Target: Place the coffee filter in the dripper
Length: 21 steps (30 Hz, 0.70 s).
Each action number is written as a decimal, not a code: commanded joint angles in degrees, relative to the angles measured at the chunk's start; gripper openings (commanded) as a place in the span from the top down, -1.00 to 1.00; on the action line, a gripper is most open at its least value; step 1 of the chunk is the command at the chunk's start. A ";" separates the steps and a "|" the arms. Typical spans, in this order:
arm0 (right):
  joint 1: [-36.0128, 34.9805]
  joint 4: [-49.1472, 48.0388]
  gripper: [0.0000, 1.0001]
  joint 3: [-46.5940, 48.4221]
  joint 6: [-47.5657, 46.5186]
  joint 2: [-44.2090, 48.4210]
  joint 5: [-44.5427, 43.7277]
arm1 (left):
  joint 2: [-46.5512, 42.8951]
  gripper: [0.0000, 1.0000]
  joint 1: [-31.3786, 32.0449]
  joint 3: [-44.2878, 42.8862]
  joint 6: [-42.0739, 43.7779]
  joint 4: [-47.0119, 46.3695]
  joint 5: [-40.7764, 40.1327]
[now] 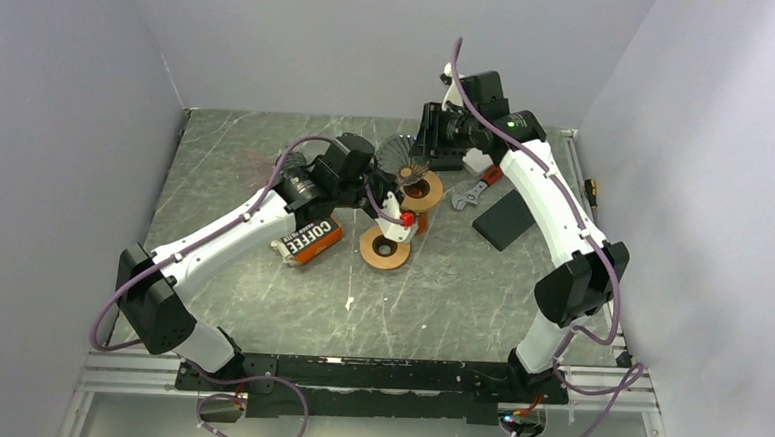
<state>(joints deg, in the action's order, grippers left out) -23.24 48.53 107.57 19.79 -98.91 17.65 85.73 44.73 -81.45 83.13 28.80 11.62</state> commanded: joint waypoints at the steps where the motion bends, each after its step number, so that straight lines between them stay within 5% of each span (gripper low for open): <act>1: -1.99 2.32 0.18 3.93 -2.86 -0.08 -7.03 | -0.30 1.00 0.43 -0.08 2.05 -1.31 -1.08; 6: -2.85 1.32 0.92 3.21 -3.52 0.54 -7.82 | -0.51 1.00 0.45 1.28 1.86 -3.27 -0.98; 8: -2.92 1.30 1.00 3.26 -3.74 0.69 -8.04 | -0.73 1.00 0.45 1.96 1.04 -4.77 -1.19; 9: -2.93 1.34 1.00 3.34 -3.83 0.66 -8.15 | -0.86 0.89 0.52 2.42 0.39 -5.96 -1.23; 11: -2.95 1.50 1.00 3.54 -3.88 0.45 -8.29 | -1.19 -0.17 0.61 3.33 -0.95 -8.38 -1.23; 13: -2.88 1.93 1.00 3.98 -4.05 0.03 -9.00 | -1.54 -0.74 0.70 3.71 -2.43 -9.87 -0.35; 15: -2.78 2.44 1.00 4.60 -4.23 -0.37 -9.48 | -2.06 -0.96 0.78 3.22 -6.53 -10.52 2.27; 21: -1.34 2.55 1.00 5.08 -3.91 -0.61 -8.85 | -2.29 -0.99 0.71 -1.94 -28.73 -10.26 13.17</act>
<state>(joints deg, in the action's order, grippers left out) -25.76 52.36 109.58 15.05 -99.77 9.23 85.60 45.10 -78.46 71.64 21.23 15.79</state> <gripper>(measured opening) 0.088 0.995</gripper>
